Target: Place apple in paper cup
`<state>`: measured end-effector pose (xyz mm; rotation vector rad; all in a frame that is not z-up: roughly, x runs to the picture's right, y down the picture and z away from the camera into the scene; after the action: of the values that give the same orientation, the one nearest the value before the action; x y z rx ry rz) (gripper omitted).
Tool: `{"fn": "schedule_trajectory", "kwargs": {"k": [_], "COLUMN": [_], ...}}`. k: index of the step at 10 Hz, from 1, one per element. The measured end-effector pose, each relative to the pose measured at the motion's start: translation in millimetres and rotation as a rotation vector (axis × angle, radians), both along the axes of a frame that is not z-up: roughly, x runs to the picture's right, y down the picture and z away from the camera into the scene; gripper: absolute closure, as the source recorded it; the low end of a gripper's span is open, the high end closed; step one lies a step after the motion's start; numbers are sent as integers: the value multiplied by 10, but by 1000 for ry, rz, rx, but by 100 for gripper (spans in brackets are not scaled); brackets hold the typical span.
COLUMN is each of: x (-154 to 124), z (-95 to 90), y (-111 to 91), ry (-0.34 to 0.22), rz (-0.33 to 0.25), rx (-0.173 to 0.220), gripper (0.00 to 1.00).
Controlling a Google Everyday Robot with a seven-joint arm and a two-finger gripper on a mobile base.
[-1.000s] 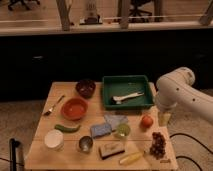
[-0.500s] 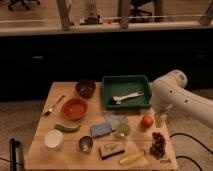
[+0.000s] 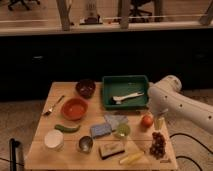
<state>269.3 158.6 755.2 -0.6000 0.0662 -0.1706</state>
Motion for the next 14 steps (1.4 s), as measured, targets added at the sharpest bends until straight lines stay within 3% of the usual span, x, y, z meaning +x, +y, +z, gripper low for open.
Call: {"fn": "schedule_trajectory", "kwargs": {"k": [14], "x": [246], "z": [473], "y": [245], "ry": [-93], "rz": [-152], "rx": [-18], "gripper": [20]}}
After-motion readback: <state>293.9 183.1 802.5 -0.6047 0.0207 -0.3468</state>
